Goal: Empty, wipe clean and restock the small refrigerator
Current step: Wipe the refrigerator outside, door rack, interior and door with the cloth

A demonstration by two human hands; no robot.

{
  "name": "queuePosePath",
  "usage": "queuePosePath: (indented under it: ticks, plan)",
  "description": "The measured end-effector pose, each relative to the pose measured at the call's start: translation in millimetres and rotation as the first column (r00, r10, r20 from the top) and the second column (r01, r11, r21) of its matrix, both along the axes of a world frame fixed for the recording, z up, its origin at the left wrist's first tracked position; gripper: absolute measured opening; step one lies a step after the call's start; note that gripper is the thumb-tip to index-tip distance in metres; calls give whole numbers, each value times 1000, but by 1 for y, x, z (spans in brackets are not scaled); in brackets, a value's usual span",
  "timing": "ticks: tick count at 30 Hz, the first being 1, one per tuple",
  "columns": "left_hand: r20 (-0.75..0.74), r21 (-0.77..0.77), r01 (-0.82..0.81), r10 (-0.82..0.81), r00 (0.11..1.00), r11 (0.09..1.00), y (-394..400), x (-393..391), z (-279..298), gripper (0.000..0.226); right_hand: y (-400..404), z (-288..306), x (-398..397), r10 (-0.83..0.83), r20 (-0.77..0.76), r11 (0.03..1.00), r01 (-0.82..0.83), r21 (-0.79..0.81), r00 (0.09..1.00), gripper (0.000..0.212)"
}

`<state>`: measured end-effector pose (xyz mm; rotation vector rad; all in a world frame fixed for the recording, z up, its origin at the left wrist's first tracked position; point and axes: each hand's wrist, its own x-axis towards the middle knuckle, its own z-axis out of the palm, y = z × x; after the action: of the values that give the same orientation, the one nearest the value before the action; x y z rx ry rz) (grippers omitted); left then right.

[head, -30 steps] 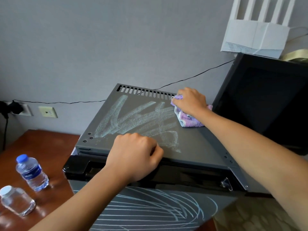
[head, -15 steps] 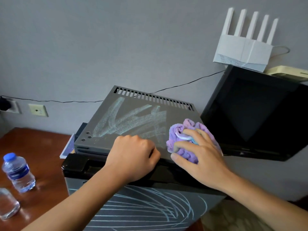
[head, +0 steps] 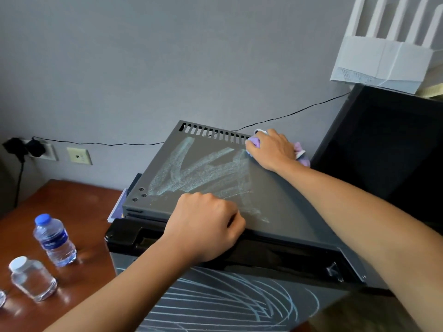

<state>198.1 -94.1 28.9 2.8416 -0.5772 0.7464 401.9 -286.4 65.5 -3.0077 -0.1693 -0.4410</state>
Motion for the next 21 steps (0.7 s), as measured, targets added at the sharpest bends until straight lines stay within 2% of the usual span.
queuePosePath:
  ticks: [6,8,11,16,19,21]
  plan:
    - [15,-19,9,-8,1000,1000,1,-2,0,44,-2,0,-30,-13,56,997,9,72,998,26]
    - [18,-40,18,-17,1000,999,0,-3,1,44,-1,2,-58,1,21,995,-3,101,1000,20]
    - [18,-9,9,-9,1000,1000,8,-5,1,44,0,2,-120,48,35,995,-51,86,998,25]
    - [66,95,-45,39,997,994,54,2,7,41,-2,-16,-206,181,228,983,-183,-15,957,34]
    - [39,106,-80,77,996,991,70,4,7,40,-4,-25,-217,190,358,982,-172,-83,914,42]
    - [31,109,-93,90,995,990,70,3,5,39,0,-26,-209,174,390,984,-149,-93,904,44]
